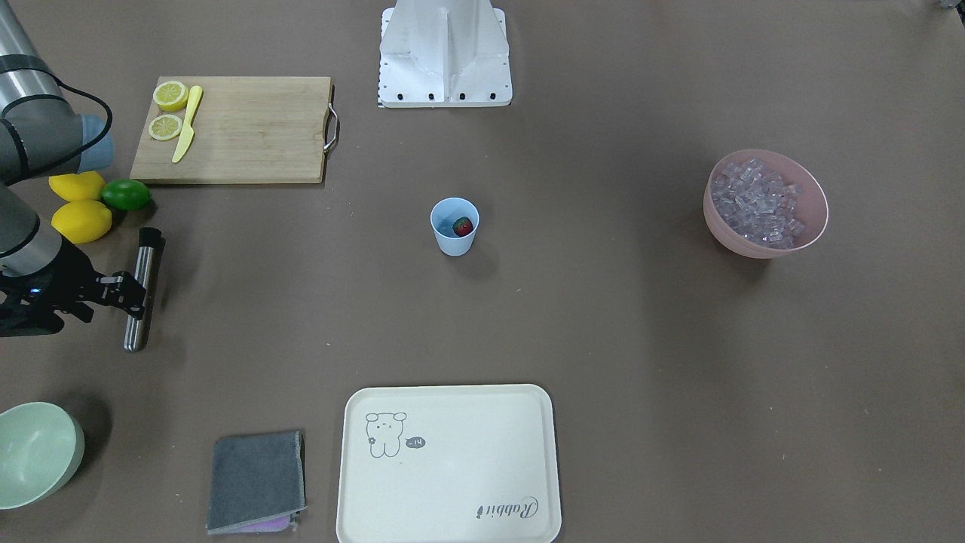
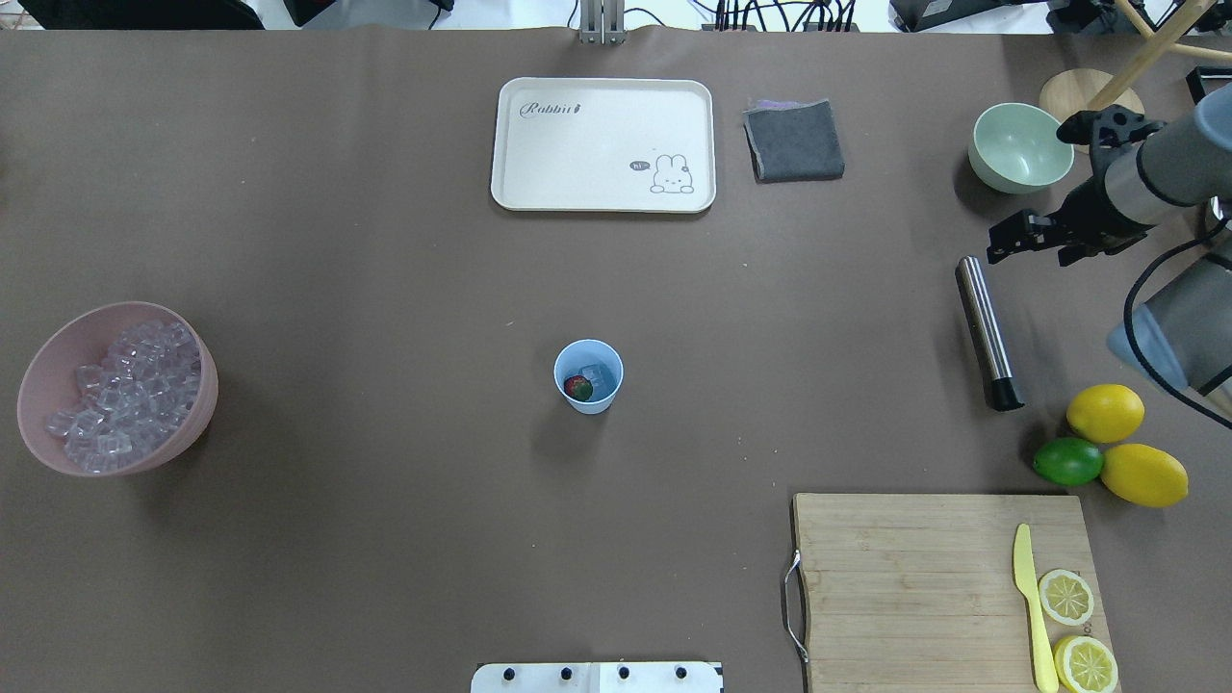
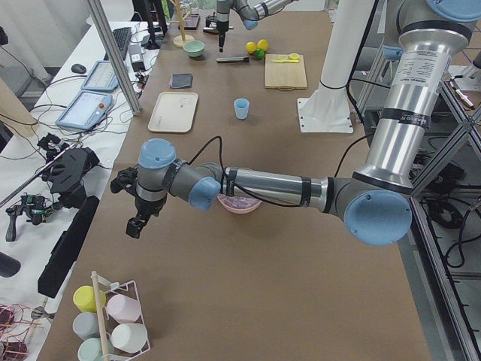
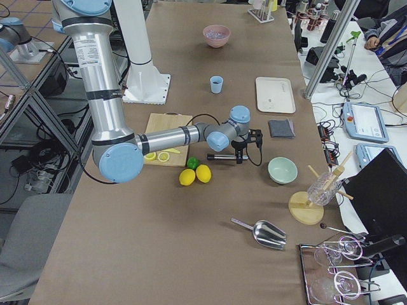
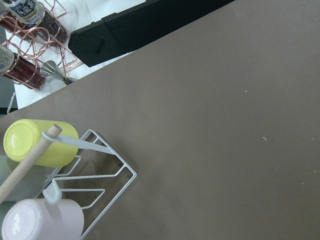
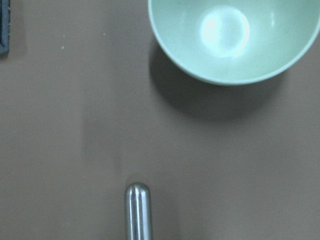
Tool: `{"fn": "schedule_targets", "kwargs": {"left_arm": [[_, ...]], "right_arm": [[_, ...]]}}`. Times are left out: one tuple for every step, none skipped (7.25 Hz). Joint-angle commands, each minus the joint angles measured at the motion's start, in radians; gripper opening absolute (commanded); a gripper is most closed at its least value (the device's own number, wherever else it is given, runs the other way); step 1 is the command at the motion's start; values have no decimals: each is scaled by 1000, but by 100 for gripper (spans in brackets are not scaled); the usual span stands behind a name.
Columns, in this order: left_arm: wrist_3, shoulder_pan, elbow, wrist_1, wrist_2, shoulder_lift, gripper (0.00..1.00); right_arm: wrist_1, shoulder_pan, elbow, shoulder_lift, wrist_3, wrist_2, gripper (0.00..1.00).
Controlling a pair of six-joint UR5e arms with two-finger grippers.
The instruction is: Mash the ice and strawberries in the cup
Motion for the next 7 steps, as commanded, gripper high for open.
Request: {"fn": "schedule_targets", "kwargs": {"left_arm": [[-5,23,11,14,-5,-35,98],[-4,23,8,87,-9,-67,98],[-4,23,-3,181,-9,-109,98],[-7,23,-8,238,-6,-132,98],[-14,23,-3,269,-3,-150,98],[-93,23,-5,277,-2,-161,98],[-147,23,-6,277,-2,-164,98]], "right_arm": [[-142,143,47,1,-127,73,100],[-208,195,51,3,-190,72,100],[-253,261,53,4,-257,72,100],[-287,304,67,3,-275,69,100],[-296,319,82,1,-275,51,100],[-298,322,82,-2,-276,35,100],[-298,311,82,-5,-277,-9,100]]}}
